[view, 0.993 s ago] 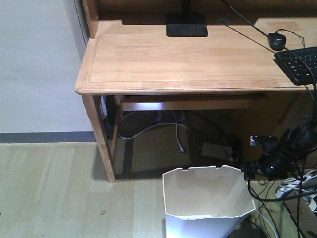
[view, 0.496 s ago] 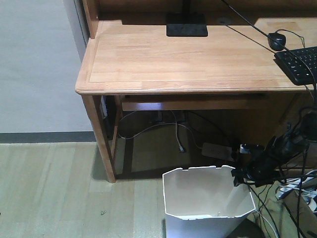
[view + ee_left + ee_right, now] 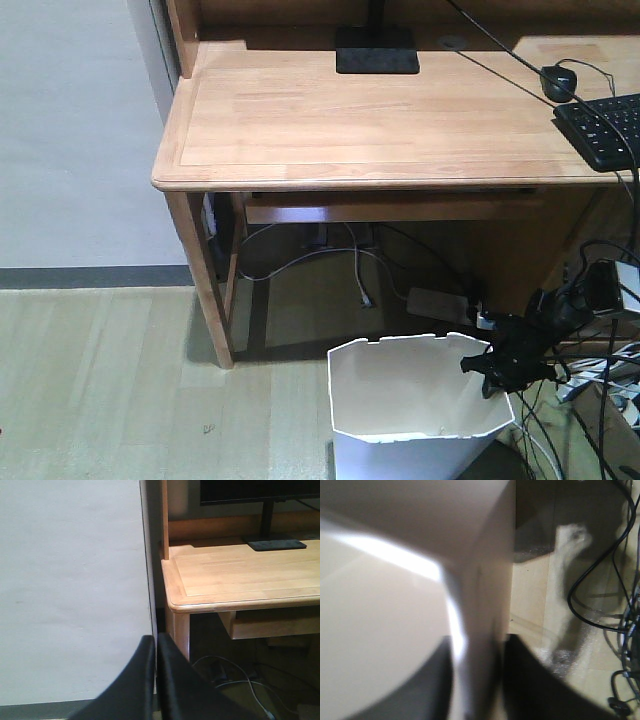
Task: Move trash bin to bedside with robot
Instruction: 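Close the right gripper on the bin rim and lift it slightly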
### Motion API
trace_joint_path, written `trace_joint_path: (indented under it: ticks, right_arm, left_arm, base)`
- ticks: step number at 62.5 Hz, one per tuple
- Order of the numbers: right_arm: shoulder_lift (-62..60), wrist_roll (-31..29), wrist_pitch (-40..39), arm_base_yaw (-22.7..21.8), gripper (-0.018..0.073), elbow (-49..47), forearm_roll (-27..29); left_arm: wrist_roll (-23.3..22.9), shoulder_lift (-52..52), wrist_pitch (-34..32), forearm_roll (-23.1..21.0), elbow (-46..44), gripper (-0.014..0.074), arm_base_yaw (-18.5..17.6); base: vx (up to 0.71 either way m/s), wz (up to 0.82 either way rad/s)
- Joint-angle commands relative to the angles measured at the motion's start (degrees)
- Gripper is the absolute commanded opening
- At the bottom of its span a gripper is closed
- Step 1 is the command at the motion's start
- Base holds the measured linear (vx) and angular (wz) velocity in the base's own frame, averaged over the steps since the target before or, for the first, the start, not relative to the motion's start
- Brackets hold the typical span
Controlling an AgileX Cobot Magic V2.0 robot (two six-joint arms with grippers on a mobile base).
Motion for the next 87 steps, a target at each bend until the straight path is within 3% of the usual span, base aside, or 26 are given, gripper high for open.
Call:
trace_joint_path:
  ticks: [1, 13, 30, 42, 63, 87]
  right_arm:
    - [-4.8, 0.3, 1.9, -0.2, -0.0015, -0.9, 1.3]
    - [-9.7, -6.1, -0.9, -0.2, -0.0009, 2.9, 9.5]
    - [-20.1, -29.5, -7.0, -0.2, -0.0006, 16.8, 31.2]
    - [-27.6, -42.8, -6.2, -0.2, -0.0006, 26.0, 41.8]
    - [-39.1, -55.6, -4.3, -0.2, -0.0006, 39.2, 50.4]
    - [-46.0, -69.3, 0.4, -0.2, -0.0006, 49.4, 64.9]
  left_arm:
    - [0.0, -0.8, -3.9, -0.2, 1.1, -0.0006, -0.1]
    - [0.0, -0.8, -3.9, -0.2, 1.1, -0.0006, -0.1]
    - [0.0, -0.8, -3.9, -0.2, 1.1, -0.0006, -0.1]
    - [0.0, -0.8, -3.9, -0.2, 1.1, -0.0006, -0.1]
    - [0.0, -0.8, -3.9, -0.2, 1.1, -0.0006, -0.1]
    - [0.0, -0.8, -3.9, -0.2, 1.1, -0.0006, -0.1]
  base:
    - [0.0, 0.0]
    - [0.0, 0.0]
    - [0.0, 0.0]
    - [0.0, 0.0]
    - [0.0, 0.0]
    - [0.0, 0.0]
